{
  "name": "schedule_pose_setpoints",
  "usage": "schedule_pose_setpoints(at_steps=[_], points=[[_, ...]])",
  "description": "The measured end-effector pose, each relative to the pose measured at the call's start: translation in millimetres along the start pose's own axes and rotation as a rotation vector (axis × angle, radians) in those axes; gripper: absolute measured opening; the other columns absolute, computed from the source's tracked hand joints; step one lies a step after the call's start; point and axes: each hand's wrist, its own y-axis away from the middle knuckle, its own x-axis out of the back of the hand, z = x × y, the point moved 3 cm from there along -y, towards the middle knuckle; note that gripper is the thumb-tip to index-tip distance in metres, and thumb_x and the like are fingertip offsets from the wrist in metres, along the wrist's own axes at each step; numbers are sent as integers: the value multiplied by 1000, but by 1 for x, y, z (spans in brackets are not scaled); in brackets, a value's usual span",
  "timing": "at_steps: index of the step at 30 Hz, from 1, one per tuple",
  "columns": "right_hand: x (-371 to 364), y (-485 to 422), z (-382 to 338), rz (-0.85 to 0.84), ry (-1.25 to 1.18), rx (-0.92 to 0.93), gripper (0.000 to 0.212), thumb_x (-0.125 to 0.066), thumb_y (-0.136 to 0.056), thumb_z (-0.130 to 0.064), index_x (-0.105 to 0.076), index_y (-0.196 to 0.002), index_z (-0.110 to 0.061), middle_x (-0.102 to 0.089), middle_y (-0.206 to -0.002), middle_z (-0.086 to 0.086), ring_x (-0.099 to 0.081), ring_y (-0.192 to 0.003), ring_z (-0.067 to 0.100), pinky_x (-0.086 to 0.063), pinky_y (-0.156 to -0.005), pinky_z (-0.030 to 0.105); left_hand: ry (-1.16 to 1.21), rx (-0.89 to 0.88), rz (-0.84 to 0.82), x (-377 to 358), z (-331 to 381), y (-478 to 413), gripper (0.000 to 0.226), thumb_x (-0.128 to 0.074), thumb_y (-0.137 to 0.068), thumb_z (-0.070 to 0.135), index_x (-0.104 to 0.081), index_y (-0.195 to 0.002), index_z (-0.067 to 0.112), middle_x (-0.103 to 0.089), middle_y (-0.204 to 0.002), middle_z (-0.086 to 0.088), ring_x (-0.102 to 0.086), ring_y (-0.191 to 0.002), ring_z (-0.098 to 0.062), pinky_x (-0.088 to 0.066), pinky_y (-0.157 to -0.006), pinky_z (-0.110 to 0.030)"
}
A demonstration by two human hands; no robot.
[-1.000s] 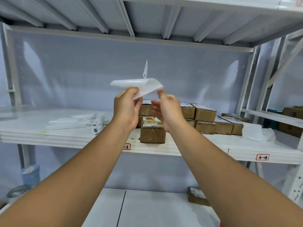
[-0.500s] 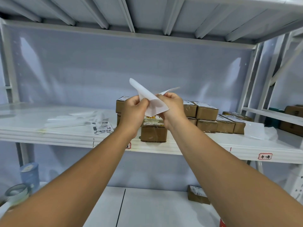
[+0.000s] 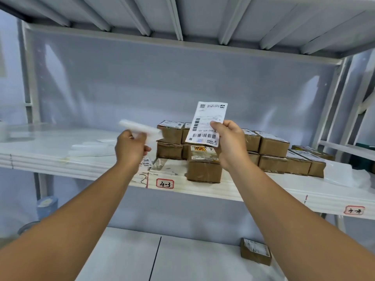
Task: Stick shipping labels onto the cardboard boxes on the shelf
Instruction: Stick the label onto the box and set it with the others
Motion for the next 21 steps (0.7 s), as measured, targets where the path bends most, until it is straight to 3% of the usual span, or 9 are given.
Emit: schedule_pose_setpoints(at_steps=[3, 7, 11, 15, 18, 21], points=[[-12, -3, 3, -62, 23, 23, 14, -60, -90, -7, -54, -80, -14, -72, -84, 1, -70, -76, 20, -54, -68, 35, 59, 98, 92, 22, -22, -30, 16, -51, -88, 1, -46, -102, 8, -57, -80, -10, -58, -38, -7, -44, -39, -17], [-30, -7, 7, -112, 132, 58, 13, -59, -90, -8, -55, -82, -16, -72, -91, 2, -70, -88, 27, -55, -77, 42, 130, 205, 183, 42, -41, -57, 25, -40, -87, -6, -38, -107, 9, -54, -86, -8, -63, -46, -11, -51, -45, -19], [-44, -8, 9, -159, 409, 164, 10, -58, -92, -13, -56, -88, -22, -69, -90, -2, -69, -77, 14, -54, -63, 30, 282, 303, 193, 50, -53, -76, 11, -42, -94, 3, -41, -101, 10, -55, -102, -12, -62, -67, -14, -52, -51, -19], [-55, -8, 12, -210, 683, 271, 4, -56, -94, -17, -56, -97, -19, -66, -82, -10, -66, -72, 5, -47, -49, 18, 479, 436, 209, 55, -53, -82, 35, -42, -95, 12, -39, -129, 8, -58, -109, -19, -68, -83, -27, -57, -65, -27], [-61, -6, 14, -243, 786, 322, 7, -53, -94, -16, -57, -100, -16, -60, -75, -13, -61, -66, -2, -40, -40, 10, 482, 457, 136, 56, -48, -78, 42, -40, -98, 22, -32, -138, 13, -60, -101, -25, -68, -76, -28, -58, -60, -29], [-67, -4, 12, -272, 905, 365, 7, -52, -94, -16, -56, -96, -21, -54, -69, -14, -60, -63, 1, -40, -40, 11, 484, 417, 156, 54, -46, -73, 34, -43, -97, 14, -27, -127, 10, -63, -97, -25, -69, -66, -25, -56, -50, -26]])
